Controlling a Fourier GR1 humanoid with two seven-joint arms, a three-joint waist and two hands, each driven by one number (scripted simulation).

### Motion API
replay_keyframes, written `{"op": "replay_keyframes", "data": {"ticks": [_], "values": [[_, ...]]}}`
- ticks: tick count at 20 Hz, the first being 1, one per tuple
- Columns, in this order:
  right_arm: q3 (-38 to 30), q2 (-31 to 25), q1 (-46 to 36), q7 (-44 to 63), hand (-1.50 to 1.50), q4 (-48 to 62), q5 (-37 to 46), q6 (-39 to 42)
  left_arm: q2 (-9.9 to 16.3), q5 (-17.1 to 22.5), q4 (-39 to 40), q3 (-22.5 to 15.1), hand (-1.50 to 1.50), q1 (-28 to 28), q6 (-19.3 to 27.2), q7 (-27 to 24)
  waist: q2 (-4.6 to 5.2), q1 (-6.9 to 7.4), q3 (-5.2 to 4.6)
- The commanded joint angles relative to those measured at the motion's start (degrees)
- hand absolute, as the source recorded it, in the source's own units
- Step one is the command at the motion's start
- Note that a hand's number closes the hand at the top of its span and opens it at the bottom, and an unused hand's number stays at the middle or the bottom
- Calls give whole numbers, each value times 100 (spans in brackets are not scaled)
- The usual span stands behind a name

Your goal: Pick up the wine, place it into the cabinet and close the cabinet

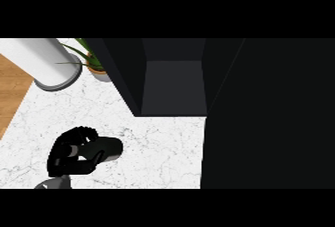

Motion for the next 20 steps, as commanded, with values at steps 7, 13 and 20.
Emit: {"op": "replay_keyframes", "data": {"ticks": [7,13,20], "values": [[-41,15,347,302,-150,-910,-463,26,-265,-478,-858,-31,150,760,977,-618,39,-22,-30],[41,6,111,515,-150,-904,-369,-139,-482,-89,-2488,-253,150,1198,956,267,26,11,-27],[128,147,198,117,-150,-543,-156,-44,-648,271,-4011,-782,150,1459,914,1657,32,11,-25]]}}
